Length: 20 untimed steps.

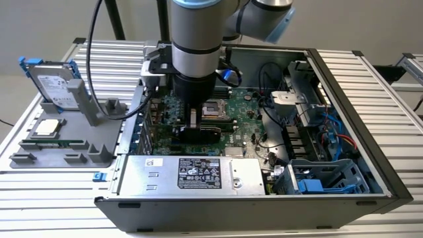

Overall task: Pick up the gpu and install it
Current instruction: 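Insert the gpu into the slot, then press down on the gpu until it lock into place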

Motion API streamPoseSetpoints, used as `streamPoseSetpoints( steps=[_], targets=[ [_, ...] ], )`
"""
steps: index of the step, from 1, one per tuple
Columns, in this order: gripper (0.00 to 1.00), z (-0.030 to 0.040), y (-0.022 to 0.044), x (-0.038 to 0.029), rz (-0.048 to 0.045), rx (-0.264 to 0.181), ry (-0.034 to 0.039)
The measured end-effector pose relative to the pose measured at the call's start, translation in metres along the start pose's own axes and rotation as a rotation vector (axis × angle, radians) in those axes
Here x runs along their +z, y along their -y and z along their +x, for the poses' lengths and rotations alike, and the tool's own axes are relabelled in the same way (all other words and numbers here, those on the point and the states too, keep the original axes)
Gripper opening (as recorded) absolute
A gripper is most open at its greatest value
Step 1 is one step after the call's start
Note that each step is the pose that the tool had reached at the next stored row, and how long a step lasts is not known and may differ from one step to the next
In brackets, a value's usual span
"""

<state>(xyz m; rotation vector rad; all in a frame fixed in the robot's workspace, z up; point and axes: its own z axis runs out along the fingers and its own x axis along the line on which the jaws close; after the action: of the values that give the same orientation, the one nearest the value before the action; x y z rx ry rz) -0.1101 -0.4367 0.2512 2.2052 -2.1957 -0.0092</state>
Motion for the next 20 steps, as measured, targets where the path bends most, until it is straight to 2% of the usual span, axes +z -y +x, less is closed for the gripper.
streamPoseSetpoints(
  steps=[4,5,10,20],
  targets=[
    [1.00,0.0002,-0.0004,-0.0173,0.0001,0.000,0.0001],
    [0.00,0.0003,-0.0005,-0.0218,0.0000,0.000,0.0000],
    [0.00,0.0005,-0.0011,-0.0435,-0.0001,0.001,0.0000],
    [0.00,0.0005,-0.0011,-0.0440,0.0000,0.001,0.0001]
  ],
)
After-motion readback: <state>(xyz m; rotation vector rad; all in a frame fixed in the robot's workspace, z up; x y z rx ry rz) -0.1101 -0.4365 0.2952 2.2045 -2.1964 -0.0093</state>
